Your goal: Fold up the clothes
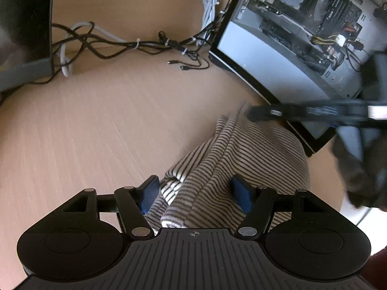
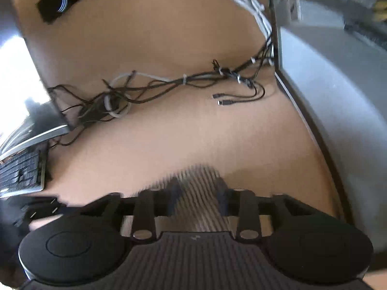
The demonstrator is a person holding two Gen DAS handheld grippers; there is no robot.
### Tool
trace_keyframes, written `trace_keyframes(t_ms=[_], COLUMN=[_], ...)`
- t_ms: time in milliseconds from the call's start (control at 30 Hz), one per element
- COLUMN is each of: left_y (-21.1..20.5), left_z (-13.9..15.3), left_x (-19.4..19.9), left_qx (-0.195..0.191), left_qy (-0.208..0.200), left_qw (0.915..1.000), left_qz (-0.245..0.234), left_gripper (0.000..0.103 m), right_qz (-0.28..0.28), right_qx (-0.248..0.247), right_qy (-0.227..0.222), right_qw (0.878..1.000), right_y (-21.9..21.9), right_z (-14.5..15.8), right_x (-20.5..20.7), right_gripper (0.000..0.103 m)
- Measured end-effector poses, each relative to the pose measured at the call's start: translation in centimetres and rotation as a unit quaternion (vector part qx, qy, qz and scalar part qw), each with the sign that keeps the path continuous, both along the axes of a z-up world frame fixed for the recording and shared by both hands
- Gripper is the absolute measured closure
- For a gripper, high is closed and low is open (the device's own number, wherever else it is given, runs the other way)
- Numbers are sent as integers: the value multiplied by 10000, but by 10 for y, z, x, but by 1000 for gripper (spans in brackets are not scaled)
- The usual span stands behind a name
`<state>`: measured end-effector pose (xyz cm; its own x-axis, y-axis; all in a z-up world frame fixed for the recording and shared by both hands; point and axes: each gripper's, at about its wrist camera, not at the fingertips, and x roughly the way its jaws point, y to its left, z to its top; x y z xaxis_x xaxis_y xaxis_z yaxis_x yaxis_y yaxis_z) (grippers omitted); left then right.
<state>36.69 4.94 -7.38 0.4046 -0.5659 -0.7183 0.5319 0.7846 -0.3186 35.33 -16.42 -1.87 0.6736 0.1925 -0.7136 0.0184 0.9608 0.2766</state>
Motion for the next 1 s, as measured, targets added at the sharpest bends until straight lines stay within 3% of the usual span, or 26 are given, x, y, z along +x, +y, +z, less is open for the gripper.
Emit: trace_keyframes(t_ms=[100, 267, 333, 400, 500, 600, 733, 833, 867, 900, 1000], left_y=[1, -4, -3, 1, 4, 3, -7, -22, -20, -11, 17], left_z=[4, -7, -10, -9, -6, -6, -7, 4, 8, 10, 11], left_x=[1, 8, 6, -1, -20, -37, -55, -71, -73, -70, -58], left_qx=[-68, -252, -302, -349, -354, -566, -1062, -1144, -1120, -1155, -1253], left_qy=[-55, 191, 279, 337, 374, 516, 756, 512, 393, 380, 383], left_qw=[9999, 9995, 9991, 9988, 9987, 9970, 9905, 9882, 9888, 9896, 9910], left_qz=[-49, -32, 57, 93, 31, -103, -434, -878, -905, -775, -287], left_gripper=[22, 17, 16, 19, 24, 24, 26, 20, 18, 16, 16], right_qz=[60, -504, -641, -695, -486, -191, 144, 423, 526, 631, 976], right_qx=[180, 1085, 1243, 1289, 895, 120, -691, -916, -1002, -1107, -1422], right_qy=[-7, 907, 1145, 1275, 1049, 608, 167, -118, -229, -348, -623], right_qw=[9998, 9887, 9835, 9810, 9892, 9979, 9974, 9948, 9933, 9912, 9830], right_y=[-12, -30, -29, -26, -15, -1, 14, 24, 27, 29, 39], right_z=[17, -6, -21, -32, -33, -28, -18, 1, 6, 11, 18], right_x=[-40, -82, -83, -79, -56, -23, 19, 25, 23, 16, -9], right_gripper=[23, 21, 25, 42, 42, 42, 42, 40, 34, 29, 28])
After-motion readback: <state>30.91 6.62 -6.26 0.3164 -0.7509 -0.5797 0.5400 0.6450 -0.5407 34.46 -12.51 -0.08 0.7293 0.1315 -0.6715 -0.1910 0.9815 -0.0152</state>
